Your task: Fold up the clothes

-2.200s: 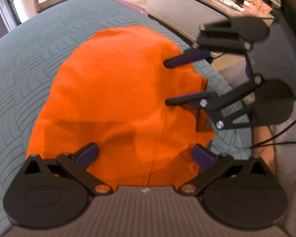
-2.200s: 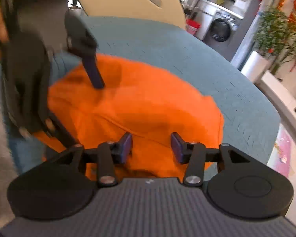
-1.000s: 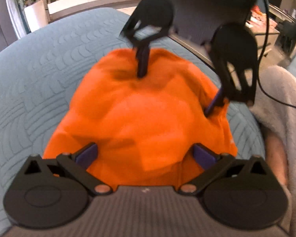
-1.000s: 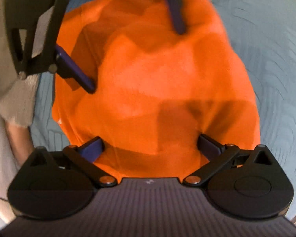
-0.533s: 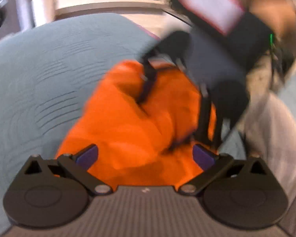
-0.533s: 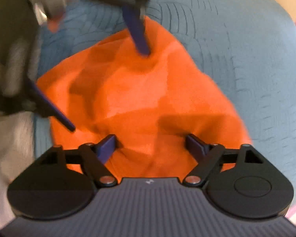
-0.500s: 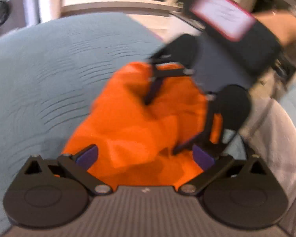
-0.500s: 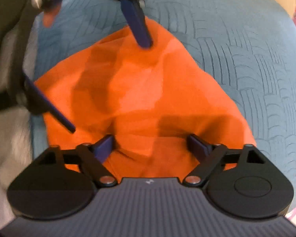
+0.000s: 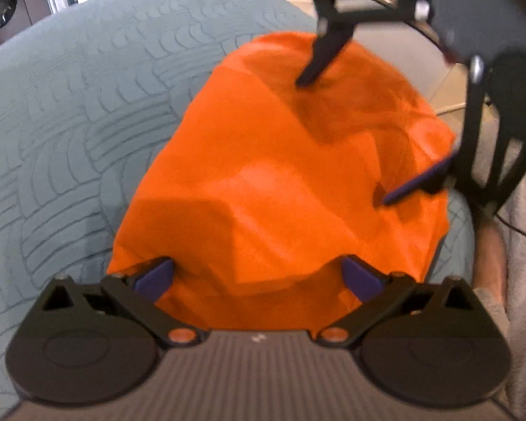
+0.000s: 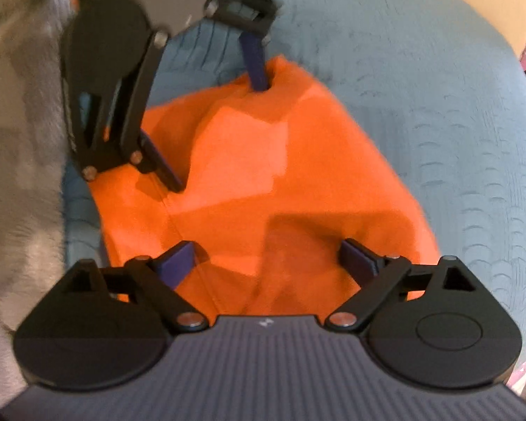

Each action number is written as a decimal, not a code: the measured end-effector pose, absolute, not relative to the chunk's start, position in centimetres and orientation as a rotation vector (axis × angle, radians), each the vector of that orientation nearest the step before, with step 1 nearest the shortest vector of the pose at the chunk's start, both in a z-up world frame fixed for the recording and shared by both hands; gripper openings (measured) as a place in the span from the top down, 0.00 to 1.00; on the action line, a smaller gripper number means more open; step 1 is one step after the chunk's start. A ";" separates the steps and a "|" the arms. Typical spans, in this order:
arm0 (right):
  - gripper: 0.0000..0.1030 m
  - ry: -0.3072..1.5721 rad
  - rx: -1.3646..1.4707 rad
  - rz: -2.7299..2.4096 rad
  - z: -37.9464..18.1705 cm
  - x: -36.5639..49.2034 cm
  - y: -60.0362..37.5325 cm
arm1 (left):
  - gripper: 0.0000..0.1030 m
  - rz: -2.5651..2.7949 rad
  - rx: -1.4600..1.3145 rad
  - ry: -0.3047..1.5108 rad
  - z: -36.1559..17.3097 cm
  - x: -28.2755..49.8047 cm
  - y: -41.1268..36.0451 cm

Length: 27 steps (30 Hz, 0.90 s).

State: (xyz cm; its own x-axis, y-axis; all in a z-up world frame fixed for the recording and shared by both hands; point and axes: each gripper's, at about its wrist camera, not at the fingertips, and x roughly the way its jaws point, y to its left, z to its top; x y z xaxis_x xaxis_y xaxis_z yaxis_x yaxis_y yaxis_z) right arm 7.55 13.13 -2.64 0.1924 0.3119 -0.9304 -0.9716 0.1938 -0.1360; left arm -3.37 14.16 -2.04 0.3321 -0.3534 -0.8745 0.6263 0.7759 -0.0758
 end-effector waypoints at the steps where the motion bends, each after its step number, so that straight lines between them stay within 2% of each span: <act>1: 0.10 0.916 -0.897 1.092 -2.3 7.7 12.7 | 0.02 -0.664 0.265 1.030 -1.4 -3.3 14.4; 2: 0.09 0.944 -0.910 1.032 -3.4 8.2 11.8 | 0.02 -0.675 0.228 1.005 -0.8 -3.1 14.5; 4: 0.01 0.986 -0.908 0.955 -5.2 8.8 10.6 | 0.00 -0.675 0.171 0.959 0.0 -2.8 14.7; 6: 0.00 1.021 -0.725 0.936 -5.0 9.5 8.9 | 0.00 -0.659 0.112 0.958 0.2 -2.5 14.8; 9: 0.00 0.898 -0.567 0.927 -2.3 8.5 6.6 | 0.00 -0.582 -0.022 1.001 -0.2 -1.4 14.7; 12: 0.00 0.832 -0.436 0.913 -2.7 7.2 5.7 | 0.00 -0.418 -0.226 1.009 -1.1 -0.8 15.1; 14: 0.00 0.849 -0.488 0.874 -4.2 5.8 5.4 | 0.00 -0.287 -0.370 0.967 -1.7 -1.2 14.6; 15: 0.00 0.825 -0.524 0.849 -5.5 4.6 5.4 | 0.00 -0.239 -0.377 0.953 -1.9 -1.3 14.2; 21: 0.00 0.708 -0.240 0.813 -7.5 3.0 2.4 | 0.00 -0.199 -0.117 0.924 -2.4 -1.5 10.5; 27: 0.00 0.757 -0.279 0.856 -9.9 4.7 5.4 | 0.00 -0.110 -0.030 0.899 -2.9 -2.2 8.9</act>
